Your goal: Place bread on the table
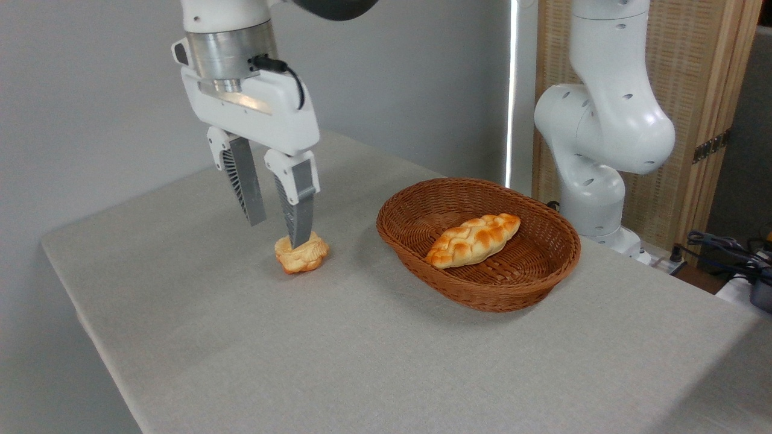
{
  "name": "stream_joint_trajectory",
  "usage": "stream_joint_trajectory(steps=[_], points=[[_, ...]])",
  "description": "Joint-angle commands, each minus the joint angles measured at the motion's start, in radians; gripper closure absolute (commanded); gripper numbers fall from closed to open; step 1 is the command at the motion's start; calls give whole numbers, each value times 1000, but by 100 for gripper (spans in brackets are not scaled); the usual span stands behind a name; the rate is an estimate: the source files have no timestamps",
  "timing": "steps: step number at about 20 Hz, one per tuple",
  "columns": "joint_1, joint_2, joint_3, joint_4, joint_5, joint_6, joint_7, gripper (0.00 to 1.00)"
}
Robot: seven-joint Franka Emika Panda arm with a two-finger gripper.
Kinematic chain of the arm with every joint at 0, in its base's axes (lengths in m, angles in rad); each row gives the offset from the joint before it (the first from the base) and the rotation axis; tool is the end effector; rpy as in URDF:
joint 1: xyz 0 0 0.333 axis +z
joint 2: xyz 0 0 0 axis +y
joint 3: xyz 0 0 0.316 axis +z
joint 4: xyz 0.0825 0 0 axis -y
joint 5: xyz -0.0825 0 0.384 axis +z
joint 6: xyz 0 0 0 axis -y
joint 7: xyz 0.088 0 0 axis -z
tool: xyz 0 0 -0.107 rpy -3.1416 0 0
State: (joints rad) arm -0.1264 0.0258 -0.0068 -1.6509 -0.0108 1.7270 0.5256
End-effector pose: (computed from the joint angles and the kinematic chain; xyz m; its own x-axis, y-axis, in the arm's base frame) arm 0.5692 -0.0772 0.5858 0.7904 -0.6106 0.0490 -0.6107 -0.7917 -0.0158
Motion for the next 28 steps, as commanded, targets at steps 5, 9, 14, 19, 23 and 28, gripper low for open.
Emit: stream_joint_trajectory(steps=[5,9,14,19,23,28], points=[[44,-38,21,16,-64,-115,129,0],[44,-38,42,36,-66,-139,155,0],[44,-38,48,49,-55,-159,180,0],[44,-38,50,49,-47,-159,191,0],[42,-37,38,49,14,-159,218,0],[42,-37,45,49,14,-159,217,0]])
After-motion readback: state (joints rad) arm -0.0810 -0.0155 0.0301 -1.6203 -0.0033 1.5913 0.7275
